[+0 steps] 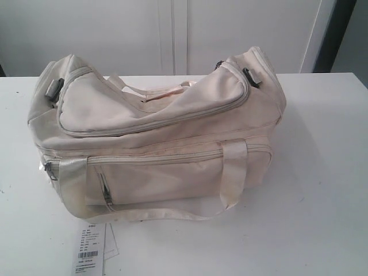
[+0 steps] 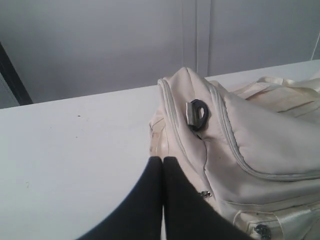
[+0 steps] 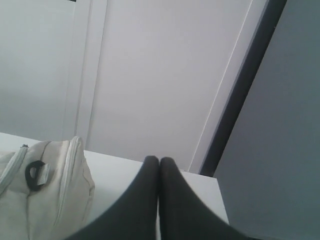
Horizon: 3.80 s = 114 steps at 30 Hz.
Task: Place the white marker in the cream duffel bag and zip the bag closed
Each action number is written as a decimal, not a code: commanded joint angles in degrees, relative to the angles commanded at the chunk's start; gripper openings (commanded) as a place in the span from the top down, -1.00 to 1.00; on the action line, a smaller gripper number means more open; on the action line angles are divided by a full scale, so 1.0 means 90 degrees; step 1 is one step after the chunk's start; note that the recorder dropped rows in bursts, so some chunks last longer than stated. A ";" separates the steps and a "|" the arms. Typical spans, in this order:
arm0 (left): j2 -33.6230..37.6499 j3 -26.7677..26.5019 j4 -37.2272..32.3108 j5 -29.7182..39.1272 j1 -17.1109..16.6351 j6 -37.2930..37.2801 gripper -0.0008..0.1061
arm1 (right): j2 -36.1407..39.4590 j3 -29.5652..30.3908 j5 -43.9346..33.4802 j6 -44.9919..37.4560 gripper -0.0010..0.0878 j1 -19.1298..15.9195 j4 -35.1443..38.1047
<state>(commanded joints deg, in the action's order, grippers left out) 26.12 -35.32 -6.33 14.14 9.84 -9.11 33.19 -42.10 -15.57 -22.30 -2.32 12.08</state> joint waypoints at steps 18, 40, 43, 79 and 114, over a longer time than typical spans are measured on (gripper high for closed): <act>-0.0452 0.0152 0.0000 0.0057 0.0000 -0.0086 0.99 | -0.0083 0.0080 -0.0075 0.0000 0.98 0.0000 0.0013; -0.1250 0.1204 0.0600 -0.0097 0.0000 0.0699 0.99 | -0.0083 0.0080 -0.0075 0.0000 0.98 0.0000 -0.0002; -0.1450 0.1491 0.0600 -0.0097 0.0000 0.0699 0.99 | -0.0083 0.0080 -0.0075 0.0000 0.98 0.0000 -0.0002; -0.2902 0.3892 0.0600 -0.0063 0.0000 0.0725 0.99 | -0.0083 0.0080 -0.0090 0.0000 0.98 0.0000 0.0011; -0.2902 0.3925 0.0600 -0.0097 0.0000 0.0725 0.99 | -0.0083 0.0080 -0.0102 0.0000 0.98 0.0000 0.0011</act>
<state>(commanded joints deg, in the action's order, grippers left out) 0.00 0.00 -0.94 13.27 9.84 -2.59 32.44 -41.39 -16.49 -22.30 -2.32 12.18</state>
